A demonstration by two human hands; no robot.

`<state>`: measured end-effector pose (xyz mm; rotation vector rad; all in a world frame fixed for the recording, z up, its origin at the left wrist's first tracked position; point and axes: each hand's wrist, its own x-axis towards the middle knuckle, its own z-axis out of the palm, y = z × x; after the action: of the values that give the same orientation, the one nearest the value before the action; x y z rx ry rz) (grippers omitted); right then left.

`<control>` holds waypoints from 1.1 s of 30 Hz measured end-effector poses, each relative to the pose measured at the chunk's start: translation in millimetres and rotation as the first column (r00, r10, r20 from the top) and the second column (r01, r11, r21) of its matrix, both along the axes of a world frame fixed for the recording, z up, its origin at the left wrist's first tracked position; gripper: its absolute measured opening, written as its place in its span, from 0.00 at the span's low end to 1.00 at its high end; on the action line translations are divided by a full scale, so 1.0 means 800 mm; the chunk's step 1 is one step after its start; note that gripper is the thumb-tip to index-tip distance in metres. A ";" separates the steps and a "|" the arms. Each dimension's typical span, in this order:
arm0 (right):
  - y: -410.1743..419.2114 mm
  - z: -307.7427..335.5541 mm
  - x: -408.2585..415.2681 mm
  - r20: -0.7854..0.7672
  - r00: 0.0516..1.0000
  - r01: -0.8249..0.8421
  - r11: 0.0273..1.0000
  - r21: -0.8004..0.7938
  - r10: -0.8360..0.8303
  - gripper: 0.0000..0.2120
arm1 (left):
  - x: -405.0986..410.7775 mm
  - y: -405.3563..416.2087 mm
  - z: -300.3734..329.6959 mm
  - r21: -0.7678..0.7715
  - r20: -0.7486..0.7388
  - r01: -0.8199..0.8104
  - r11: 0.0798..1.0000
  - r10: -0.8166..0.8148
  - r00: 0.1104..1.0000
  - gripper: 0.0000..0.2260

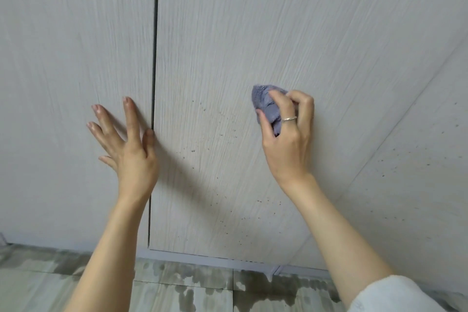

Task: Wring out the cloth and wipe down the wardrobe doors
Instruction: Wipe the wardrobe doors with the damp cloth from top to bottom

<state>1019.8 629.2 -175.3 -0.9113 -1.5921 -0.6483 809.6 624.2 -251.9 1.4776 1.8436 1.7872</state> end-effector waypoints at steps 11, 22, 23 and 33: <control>-0.011 -0.062 -0.006 0.602 0.796 0.158 0.981 -0.115 -0.058 0.26 | -0.020 -0.008 0.001 -0.034 -0.088 0.010 0.999 -0.013 0.996 0.29; 0.011 -0.081 -0.066 0.622 0.779 -0.054 0.997 -0.047 0.071 0.14 | -0.026 -0.007 -0.003 -0.029 -0.056 -0.010 1.000 0.008 0.998 0.32; 0.006 -0.092 -0.064 0.711 0.698 -0.078 0.996 -0.042 0.085 0.15 | -0.028 -0.008 -0.004 -0.029 -0.040 -0.010 1.000 0.008 0.999 0.32; 0.024 0.026 -0.095 0.178 0.978 -0.125 0.988 0.094 0.107 0.18 | -0.032 -0.003 -0.006 -0.038 0.005 0.027 0.999 -0.027 1.000 0.34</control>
<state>943.8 648.7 -154.7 -0.6946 -1.7341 -0.7370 784.3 621.5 -256.4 1.4769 1.8358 1.7324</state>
